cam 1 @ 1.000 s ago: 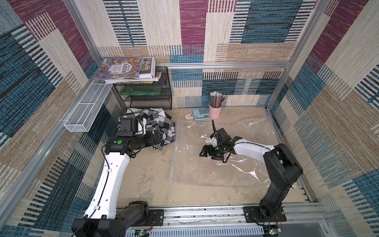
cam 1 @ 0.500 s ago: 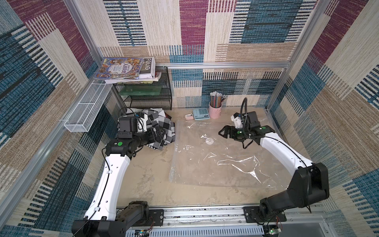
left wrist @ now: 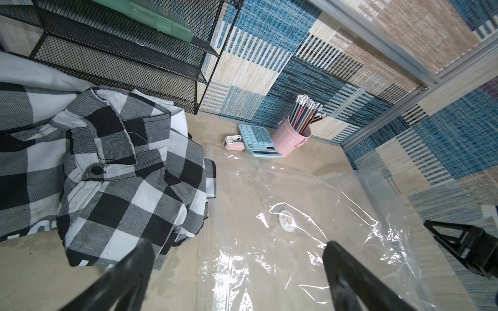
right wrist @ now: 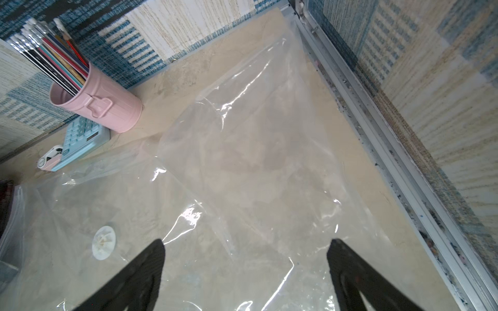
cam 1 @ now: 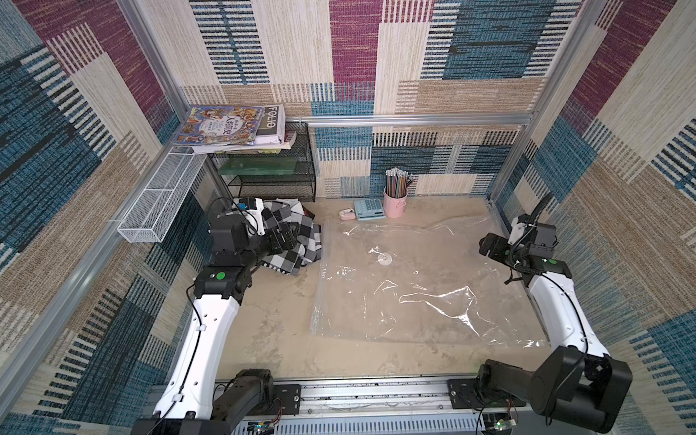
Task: Take the shirt out of the vacuum bag
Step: Adjust the vacuum bag at the center of the board.
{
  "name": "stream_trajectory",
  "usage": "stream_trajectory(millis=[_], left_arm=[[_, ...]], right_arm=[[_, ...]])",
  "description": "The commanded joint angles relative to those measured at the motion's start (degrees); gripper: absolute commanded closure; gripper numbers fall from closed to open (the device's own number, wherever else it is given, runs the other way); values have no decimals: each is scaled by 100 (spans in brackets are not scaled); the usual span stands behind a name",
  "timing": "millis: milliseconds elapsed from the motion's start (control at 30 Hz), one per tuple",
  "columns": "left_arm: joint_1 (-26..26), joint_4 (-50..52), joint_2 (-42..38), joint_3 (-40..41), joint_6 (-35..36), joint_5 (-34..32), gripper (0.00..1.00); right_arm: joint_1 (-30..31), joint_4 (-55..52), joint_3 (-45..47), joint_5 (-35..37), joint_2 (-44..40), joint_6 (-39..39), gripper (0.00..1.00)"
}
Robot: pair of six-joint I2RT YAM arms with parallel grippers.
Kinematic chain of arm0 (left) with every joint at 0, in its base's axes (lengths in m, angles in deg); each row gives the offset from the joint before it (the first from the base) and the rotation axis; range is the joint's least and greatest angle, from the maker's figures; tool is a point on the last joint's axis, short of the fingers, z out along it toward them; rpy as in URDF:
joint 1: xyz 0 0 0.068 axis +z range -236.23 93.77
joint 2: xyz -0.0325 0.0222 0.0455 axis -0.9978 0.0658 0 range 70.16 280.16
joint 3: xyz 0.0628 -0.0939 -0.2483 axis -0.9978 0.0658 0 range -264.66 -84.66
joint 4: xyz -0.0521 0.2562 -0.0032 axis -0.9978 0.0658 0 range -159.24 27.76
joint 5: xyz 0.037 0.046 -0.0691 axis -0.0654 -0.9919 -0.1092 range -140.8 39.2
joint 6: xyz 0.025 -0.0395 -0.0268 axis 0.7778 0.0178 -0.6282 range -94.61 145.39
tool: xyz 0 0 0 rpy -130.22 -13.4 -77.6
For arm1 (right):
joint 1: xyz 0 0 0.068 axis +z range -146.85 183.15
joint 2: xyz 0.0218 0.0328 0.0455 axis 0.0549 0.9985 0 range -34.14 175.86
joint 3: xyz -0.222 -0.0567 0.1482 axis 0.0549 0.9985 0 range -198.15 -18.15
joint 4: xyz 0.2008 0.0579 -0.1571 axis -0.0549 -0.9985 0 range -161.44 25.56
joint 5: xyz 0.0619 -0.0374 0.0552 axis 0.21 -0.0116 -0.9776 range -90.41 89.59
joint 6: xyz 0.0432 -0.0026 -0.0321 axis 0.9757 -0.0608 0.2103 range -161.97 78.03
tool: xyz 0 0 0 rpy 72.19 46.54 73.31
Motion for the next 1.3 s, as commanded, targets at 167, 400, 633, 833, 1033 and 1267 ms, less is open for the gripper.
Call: stream_trajectory(millis=[167, 400, 633, 833, 1033, 1267], left_arm=[[-51, -958, 376, 514, -828, 843, 0], [-238, -821, 119, 866, -677, 848, 0], [-247, -770, -195, 1258, -628, 745, 0], [-230, -513, -334, 1155, -463, 570, 0], [-221, -435, -300, 1056, -402, 376, 0], [-188, -479, -312, 928, -238, 229, 0]], right_arm=[[-891, 685, 902, -787, 940, 193, 4], [-1303, 790, 878, -950, 1734, 331, 4], [-1341, 633, 693, -656, 2649, 289, 3], [-1364, 634, 545, -927, 1943, 392, 4], [-1192, 55, 159, -1731, 1026, 619, 4], [-270, 452, 509, -1824, -194, 395, 4]])
